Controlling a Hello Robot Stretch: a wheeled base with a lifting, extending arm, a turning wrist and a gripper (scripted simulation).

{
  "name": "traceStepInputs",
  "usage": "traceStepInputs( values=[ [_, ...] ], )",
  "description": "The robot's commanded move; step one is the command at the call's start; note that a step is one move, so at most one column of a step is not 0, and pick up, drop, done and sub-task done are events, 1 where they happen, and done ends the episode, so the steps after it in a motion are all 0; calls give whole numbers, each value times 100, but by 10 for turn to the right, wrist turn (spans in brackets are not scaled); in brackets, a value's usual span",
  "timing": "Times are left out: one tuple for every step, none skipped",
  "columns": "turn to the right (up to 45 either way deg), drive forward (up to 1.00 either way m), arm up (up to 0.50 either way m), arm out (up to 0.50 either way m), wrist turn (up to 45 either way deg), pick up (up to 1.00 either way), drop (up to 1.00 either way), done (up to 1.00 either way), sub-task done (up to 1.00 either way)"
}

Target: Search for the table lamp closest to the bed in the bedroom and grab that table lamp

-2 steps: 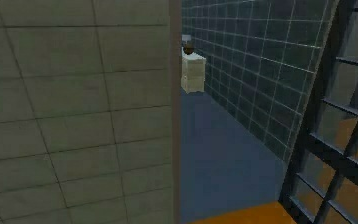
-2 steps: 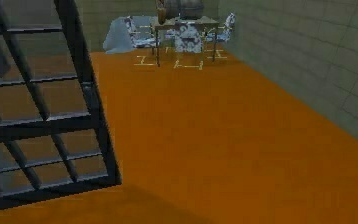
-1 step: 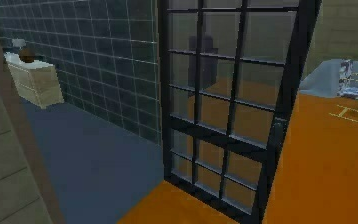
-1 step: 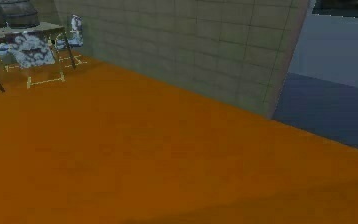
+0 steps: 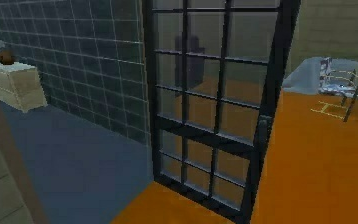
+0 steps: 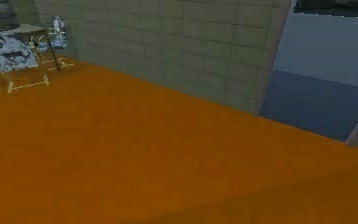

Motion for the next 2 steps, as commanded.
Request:
traceStepInputs(
  values=[
    [0,50,0,0,0,0,0,0,0],
    [-390,0,0,0,0,0,0,0,0]
  ],
)
